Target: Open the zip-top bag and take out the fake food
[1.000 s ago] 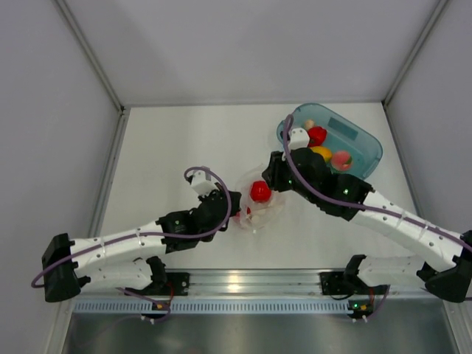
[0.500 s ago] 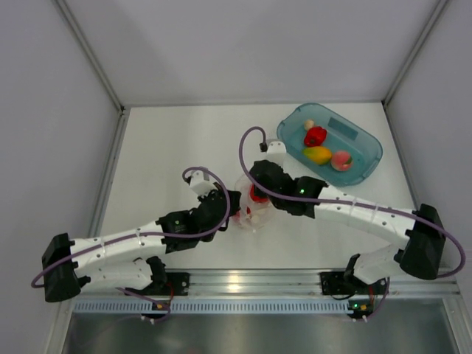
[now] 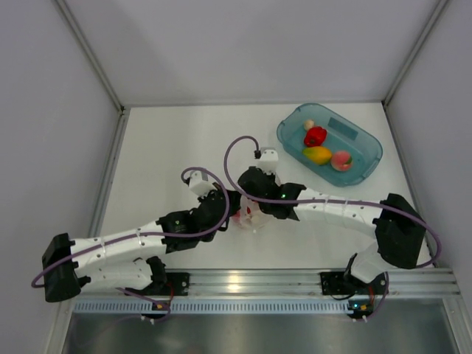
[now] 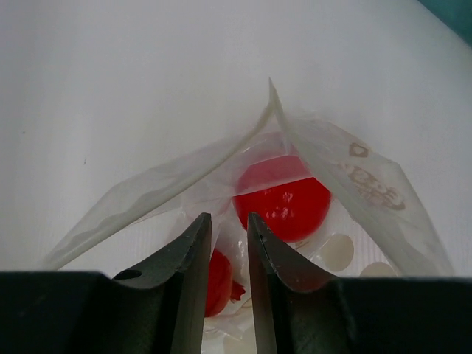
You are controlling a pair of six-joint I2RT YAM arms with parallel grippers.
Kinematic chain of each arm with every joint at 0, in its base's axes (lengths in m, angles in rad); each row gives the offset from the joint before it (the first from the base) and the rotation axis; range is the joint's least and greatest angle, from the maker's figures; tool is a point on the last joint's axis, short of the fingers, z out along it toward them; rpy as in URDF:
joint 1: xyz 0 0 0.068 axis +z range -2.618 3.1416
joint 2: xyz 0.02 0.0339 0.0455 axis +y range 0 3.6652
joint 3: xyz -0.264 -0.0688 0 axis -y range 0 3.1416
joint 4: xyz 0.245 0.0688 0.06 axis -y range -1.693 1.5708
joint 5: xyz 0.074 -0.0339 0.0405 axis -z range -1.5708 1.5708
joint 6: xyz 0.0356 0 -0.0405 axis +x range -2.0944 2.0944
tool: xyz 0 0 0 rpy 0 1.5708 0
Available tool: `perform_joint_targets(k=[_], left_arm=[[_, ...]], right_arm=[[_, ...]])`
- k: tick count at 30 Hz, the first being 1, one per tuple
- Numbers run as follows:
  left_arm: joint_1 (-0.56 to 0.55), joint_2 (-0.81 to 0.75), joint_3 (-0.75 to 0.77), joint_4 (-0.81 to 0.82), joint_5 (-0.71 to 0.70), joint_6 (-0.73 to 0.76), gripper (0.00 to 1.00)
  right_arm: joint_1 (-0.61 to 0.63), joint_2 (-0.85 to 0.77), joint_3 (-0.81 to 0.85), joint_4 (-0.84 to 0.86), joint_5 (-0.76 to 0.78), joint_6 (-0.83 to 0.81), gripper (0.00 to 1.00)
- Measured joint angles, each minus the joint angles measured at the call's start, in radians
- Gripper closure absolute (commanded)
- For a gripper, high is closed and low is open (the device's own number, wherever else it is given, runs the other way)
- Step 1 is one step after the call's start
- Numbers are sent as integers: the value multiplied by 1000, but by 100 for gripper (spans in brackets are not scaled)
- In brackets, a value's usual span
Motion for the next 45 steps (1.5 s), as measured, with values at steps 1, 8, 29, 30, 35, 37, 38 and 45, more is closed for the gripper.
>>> perform_joint_targets(k=[1,8,29,30,35,37,38,45], left_arm=[[0,1,0,0,-1,-2,100],[3,11,0,0,-8,-3,100],[49,-3,-16,0,9,28,100],[53,-3,-18,0,12,30,100],[73,-3,-21,0,28,42,100],[79,-3,-24,0,35,48,100],[82,-3,-25,0,38,51,100],[105,-3,-32,0,60,65,100]], right_arm=[[0,4,-14,21,2,-5,73],[-30,72,-100,154,23,-74,69],[-117,203,-117,401,-10,-243,26],[-120,218,-107,403,-19,-248,26],[-137,278,-56,422,-61,-268,19],[-146,302,-45,425,-87,-271,16],[-152,312,-41,428,-100,-272,16],[-183,350,-22,448,-164,-290,30]])
